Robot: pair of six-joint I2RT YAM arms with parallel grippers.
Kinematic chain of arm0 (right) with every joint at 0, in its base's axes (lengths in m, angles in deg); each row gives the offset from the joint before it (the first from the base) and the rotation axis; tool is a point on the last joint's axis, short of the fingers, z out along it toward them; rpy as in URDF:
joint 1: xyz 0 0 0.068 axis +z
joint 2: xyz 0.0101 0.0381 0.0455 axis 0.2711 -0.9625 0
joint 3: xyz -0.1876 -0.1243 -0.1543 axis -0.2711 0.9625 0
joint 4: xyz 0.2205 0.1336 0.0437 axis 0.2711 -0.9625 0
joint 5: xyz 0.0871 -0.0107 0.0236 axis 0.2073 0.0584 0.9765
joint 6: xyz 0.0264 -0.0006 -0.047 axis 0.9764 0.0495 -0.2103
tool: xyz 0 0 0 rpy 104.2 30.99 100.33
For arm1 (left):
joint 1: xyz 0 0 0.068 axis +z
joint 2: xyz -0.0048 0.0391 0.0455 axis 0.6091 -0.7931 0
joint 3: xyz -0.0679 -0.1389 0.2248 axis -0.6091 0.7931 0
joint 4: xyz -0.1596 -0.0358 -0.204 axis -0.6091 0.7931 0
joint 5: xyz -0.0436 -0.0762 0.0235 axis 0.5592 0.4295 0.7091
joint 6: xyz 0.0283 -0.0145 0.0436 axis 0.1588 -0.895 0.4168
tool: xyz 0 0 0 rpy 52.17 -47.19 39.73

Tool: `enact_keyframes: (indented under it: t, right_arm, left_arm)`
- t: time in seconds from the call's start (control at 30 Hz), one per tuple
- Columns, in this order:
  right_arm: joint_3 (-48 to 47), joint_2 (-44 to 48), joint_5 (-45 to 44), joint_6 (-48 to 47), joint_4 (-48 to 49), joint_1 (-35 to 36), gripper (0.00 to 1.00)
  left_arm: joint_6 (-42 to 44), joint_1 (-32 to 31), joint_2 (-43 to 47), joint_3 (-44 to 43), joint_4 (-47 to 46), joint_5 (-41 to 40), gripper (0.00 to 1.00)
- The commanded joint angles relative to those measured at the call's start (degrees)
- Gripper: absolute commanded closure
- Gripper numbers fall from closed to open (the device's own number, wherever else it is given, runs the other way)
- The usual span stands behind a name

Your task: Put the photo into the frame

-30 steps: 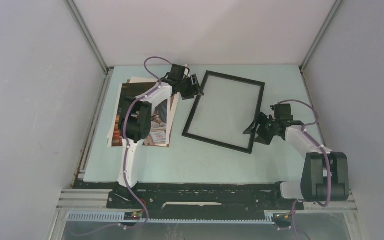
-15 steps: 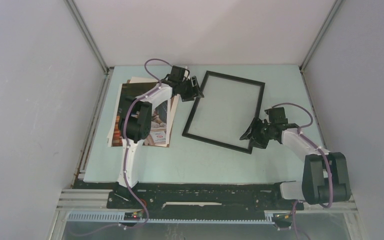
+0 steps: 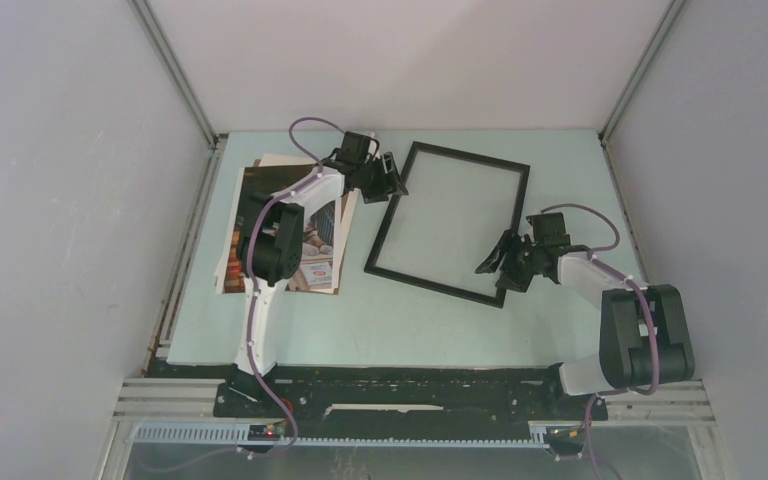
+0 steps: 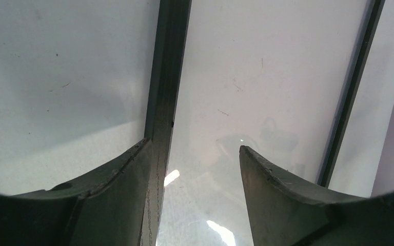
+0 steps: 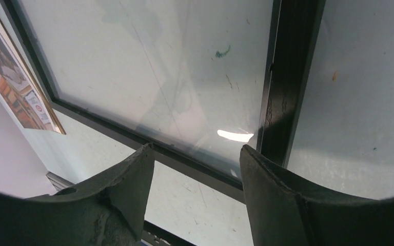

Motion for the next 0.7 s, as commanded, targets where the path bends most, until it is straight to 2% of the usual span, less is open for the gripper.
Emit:
enact_keyframes:
  t: [0.0,0.23,0.37,0.47,0.67]
  right_arm:
    - [-1.85,-0.08,-2.11,0.37,4.04,-0.15,0.30]
    - [-6.93,3.31,-17.01,-5.05,-9.12,1.61,0.28]
    - [-6.95,7.17,-21.39,-6.99,-11.50,2.80,0.26]
    - [-7.44,6.89,-19.05,-7.35,-10.30,2.41,0.24]
    - [-8.70,0.09,-12.85,-5.52,-5.57,1.87,0.23]
  left_arm:
    - [0.54,0.16,3.01,0.28,-1.21,1.18,0.32]
    - [1.08,0.32,3.61,0.35,-0.86,1.13,0.32]
    - [1.18,0.41,3.89,0.46,-0.84,1.07,0.31]
    - [1.33,0.41,3.89,0.44,-0.85,1.25,0.31]
    - [1.36,0.63,3.39,0.16,-0.77,1.87,0.31]
